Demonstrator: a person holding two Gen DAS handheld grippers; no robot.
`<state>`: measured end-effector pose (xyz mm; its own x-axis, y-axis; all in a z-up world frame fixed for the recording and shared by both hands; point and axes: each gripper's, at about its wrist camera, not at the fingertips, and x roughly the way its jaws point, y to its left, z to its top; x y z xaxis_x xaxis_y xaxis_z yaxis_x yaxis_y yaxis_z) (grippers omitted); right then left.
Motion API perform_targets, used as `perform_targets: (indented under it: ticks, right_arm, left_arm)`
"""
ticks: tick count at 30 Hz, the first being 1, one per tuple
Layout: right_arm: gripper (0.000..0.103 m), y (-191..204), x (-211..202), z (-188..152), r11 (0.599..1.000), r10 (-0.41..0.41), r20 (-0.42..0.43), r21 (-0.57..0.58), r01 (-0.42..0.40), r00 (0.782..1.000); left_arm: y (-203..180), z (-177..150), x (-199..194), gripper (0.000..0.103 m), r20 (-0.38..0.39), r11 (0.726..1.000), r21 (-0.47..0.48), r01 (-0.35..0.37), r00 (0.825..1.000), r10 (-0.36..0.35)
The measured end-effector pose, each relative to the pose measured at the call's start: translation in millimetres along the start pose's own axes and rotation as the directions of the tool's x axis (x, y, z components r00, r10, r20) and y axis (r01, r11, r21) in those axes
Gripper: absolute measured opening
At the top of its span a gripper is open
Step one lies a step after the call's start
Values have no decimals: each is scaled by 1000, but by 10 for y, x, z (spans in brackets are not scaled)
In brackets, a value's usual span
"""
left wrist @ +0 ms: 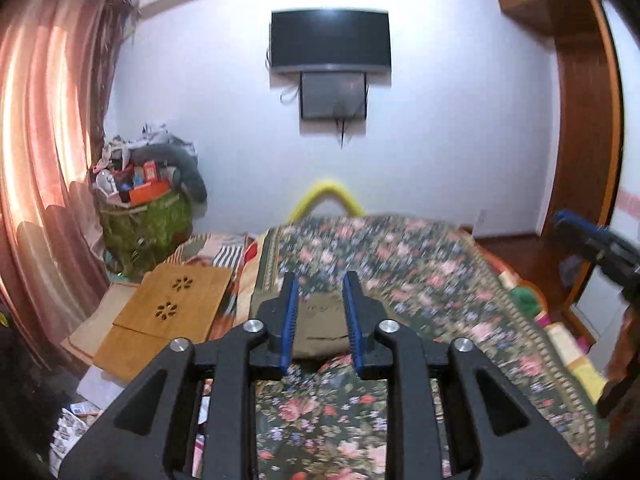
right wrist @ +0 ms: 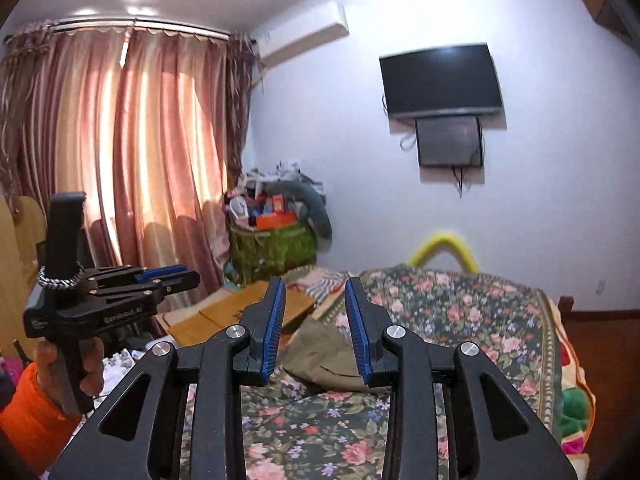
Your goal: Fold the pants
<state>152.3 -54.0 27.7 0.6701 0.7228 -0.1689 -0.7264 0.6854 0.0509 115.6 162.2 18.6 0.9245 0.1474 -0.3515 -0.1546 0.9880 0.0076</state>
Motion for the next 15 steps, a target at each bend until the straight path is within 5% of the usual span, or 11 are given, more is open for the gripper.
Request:
perform_targets:
  ticks: [2,11,15]
  right_arm:
    - [31,75,-100,-6,1000,-7,21,-6,7,1000]
    - [79,135,-326,-34,998,-60,82,31,58,995]
    - [93,182,-367,-28,996,-93,89,19,92,992]
  left_arm:
    - [-31,-9,-207,37,40,1000,-7,-6,999,6]
    - [-136,-98,-744,87,138,999,-42,9,990,-4]
    - [-174,-131,-830,99,146,999,-33,-10,989,15]
